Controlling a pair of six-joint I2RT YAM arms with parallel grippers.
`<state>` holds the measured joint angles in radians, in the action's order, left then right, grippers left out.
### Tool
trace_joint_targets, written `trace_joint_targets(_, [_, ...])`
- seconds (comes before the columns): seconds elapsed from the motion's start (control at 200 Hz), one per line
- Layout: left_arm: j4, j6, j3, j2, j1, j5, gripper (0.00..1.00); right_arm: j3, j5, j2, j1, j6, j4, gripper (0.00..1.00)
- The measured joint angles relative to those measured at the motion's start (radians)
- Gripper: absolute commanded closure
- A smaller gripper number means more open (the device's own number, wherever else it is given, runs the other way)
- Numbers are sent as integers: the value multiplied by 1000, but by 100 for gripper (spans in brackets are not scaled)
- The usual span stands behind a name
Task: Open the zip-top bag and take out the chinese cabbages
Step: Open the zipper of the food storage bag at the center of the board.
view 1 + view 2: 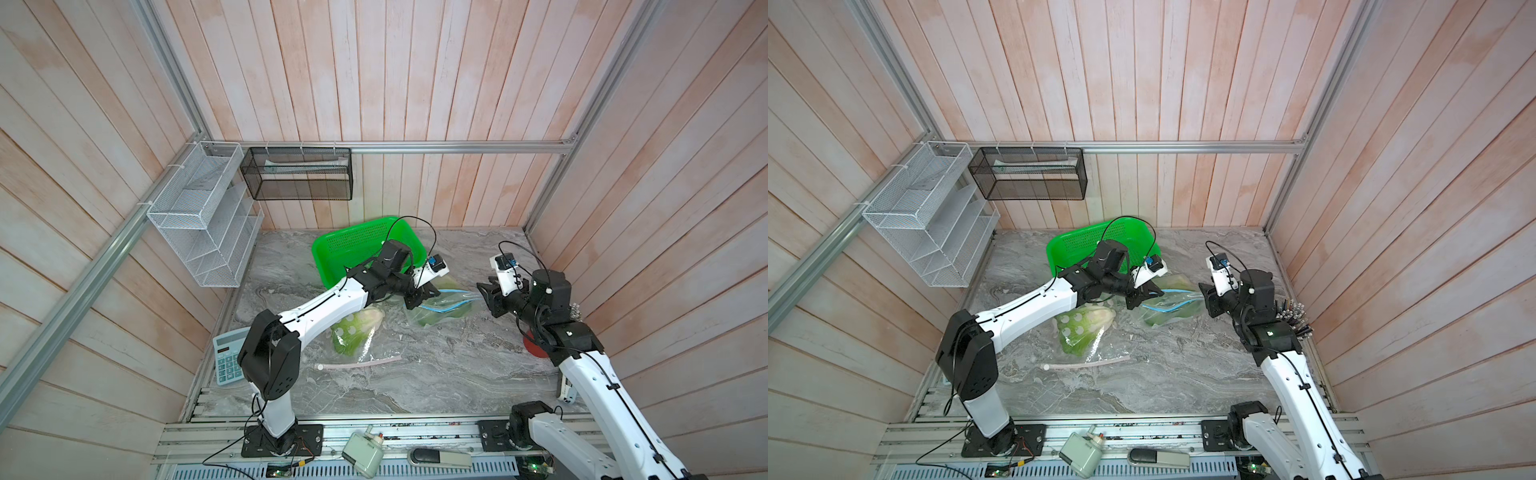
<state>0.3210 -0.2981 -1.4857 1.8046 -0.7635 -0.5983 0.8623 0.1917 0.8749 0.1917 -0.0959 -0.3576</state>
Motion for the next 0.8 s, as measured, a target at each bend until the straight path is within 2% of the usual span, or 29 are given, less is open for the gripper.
trace_joint_targets(0.13, [-66, 127, -1, 34, -55, 72, 100, -19, -40, -32, -1, 159, 26, 54])
trace_joint_targets(0.35, [-138, 279, -27, 104, -94, 228, 100, -139, -49, -86, -2, 406, 74, 55])
trace_joint_targets(0.535, [-155, 342, -67, 154, -108, 358, 100, -212, -35, -105, -3, 543, 103, 56])
trace_joint_targets(0.8, [-190, 372, -70, 157, -141, 460, 100, -235, -37, -80, -3, 655, 89, 50])
